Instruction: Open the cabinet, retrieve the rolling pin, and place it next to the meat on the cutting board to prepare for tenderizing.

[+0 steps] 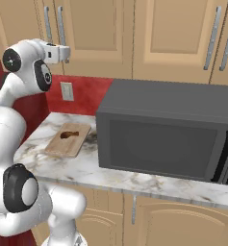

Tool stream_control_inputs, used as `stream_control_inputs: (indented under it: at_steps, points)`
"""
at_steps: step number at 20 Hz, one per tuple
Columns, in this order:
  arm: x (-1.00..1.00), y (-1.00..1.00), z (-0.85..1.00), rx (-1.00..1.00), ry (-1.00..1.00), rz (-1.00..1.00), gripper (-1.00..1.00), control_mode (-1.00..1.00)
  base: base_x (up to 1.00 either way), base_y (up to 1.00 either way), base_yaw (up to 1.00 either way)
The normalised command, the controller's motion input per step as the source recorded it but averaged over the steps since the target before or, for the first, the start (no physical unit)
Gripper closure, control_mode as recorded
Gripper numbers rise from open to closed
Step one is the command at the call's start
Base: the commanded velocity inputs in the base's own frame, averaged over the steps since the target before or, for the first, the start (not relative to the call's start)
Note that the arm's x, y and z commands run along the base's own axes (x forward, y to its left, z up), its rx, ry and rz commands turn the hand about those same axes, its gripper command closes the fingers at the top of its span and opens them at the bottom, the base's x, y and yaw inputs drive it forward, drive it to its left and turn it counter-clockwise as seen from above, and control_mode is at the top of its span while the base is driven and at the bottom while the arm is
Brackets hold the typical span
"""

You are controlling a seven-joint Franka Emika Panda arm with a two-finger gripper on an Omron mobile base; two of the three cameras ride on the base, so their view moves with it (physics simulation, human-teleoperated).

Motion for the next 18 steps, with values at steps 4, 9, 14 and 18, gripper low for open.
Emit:
stream_control_inputs:
  at_steps: [4, 9, 14, 18]
  points:
    - [0.18, -0.28, -0.03, 0.08, 0.00, 0.13, -1.00, -1.00, 0.00, 0.00, 0.00]
    - [0.00, -0.35, 0.00, 0.06, -0.04, 0.10, -1.00, -1.00, 0.00, 0.00, 0.00]
    - [0.22, -0.08, 0.00, 0.04, 0.00, 0.06, -1.00, -1.00, 0.00, 0.00, 0.00]
    - [0.56, 0.00, -0.01, 0.03, 0.00, 0.06, -1.00, -1.00, 0.00, 0.00, 0.00]
